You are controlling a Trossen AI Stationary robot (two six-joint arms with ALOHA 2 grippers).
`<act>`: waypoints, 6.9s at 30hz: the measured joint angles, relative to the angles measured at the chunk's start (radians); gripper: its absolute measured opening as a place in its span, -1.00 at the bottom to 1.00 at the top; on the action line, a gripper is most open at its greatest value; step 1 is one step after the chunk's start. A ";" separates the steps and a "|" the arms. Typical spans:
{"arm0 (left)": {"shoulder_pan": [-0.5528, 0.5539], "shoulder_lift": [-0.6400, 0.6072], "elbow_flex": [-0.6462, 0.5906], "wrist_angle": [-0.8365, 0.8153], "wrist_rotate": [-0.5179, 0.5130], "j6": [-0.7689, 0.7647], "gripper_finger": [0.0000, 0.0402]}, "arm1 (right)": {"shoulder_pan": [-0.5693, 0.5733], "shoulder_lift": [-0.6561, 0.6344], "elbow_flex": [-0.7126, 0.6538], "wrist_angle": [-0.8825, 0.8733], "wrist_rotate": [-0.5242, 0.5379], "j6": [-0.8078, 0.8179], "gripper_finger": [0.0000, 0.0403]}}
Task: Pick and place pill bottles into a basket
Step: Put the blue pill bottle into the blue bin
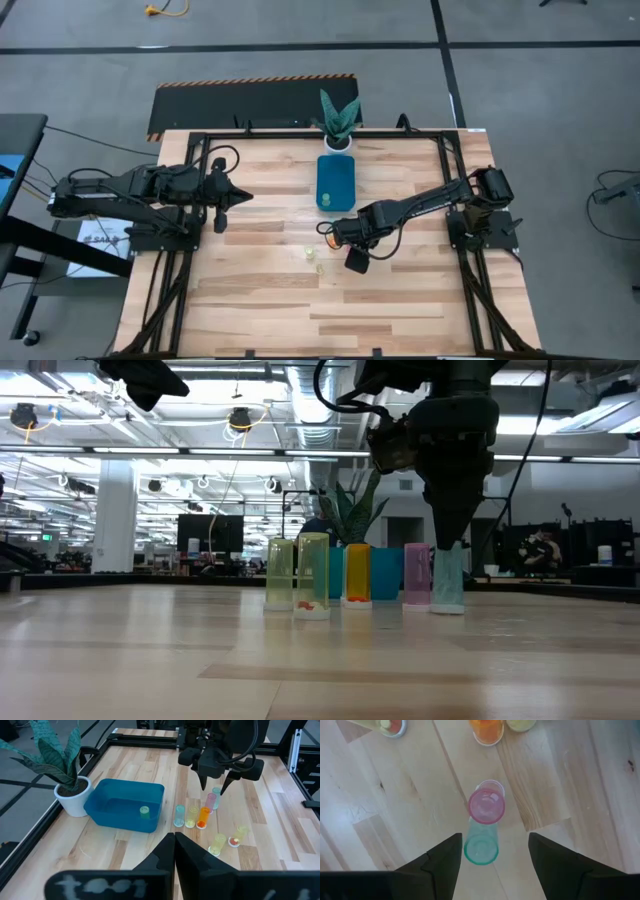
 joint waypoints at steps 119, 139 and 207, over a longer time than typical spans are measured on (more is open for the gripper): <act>0.000 0.000 0.000 0.043 0.048 -0.019 -1.00 | -0.512 0.031 0.368 -0.303 0.031 -0.594 -0.49; -0.007 0.000 0.000 0.042 0.049 -0.013 -1.00 | -0.495 0.197 0.391 -0.233 -0.009 -0.717 -0.49; -0.011 0.001 0.000 0.042 0.047 -0.013 -1.00 | -0.494 0.327 0.377 -0.133 -0.051 -0.786 -0.49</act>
